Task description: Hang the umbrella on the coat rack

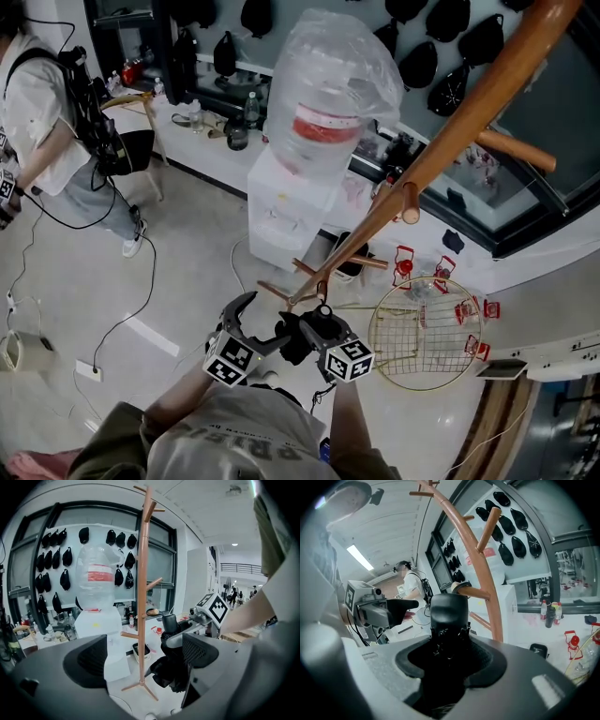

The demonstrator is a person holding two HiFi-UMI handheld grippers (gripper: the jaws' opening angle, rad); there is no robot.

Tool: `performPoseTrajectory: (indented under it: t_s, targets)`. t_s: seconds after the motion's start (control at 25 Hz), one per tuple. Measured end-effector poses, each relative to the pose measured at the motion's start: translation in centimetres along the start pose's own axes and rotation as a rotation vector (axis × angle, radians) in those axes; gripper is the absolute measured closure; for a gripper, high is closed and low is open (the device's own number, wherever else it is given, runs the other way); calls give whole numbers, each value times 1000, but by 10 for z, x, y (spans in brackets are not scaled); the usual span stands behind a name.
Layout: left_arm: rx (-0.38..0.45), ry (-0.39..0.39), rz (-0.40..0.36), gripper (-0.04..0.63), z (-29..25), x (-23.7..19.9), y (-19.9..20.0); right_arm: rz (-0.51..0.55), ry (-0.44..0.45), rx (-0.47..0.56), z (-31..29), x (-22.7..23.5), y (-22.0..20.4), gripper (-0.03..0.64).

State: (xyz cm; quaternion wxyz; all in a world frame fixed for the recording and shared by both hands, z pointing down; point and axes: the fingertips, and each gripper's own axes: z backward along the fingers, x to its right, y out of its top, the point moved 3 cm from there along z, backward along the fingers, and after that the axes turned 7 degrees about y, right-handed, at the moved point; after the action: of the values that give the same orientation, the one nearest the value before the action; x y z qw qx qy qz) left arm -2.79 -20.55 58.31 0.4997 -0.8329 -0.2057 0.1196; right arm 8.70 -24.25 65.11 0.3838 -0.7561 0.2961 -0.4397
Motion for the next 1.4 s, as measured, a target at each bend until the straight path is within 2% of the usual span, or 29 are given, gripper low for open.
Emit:
performPoseTrajectory:
  t_s: [0.4, 0.68, 1.4]
  targets:
    - [11, 22, -24, 117, 2, -12, 8, -24, -49, -8, -11, 21, -6, 430]
    - [-23, 3, -33, 117, -3, -14, 3, -58, -104, -6, -20, 41, -18, 430]
    - [-33, 0, -97, 117, -22, -47, 4, -22, -309, -65, -62, 92, -33, 425]
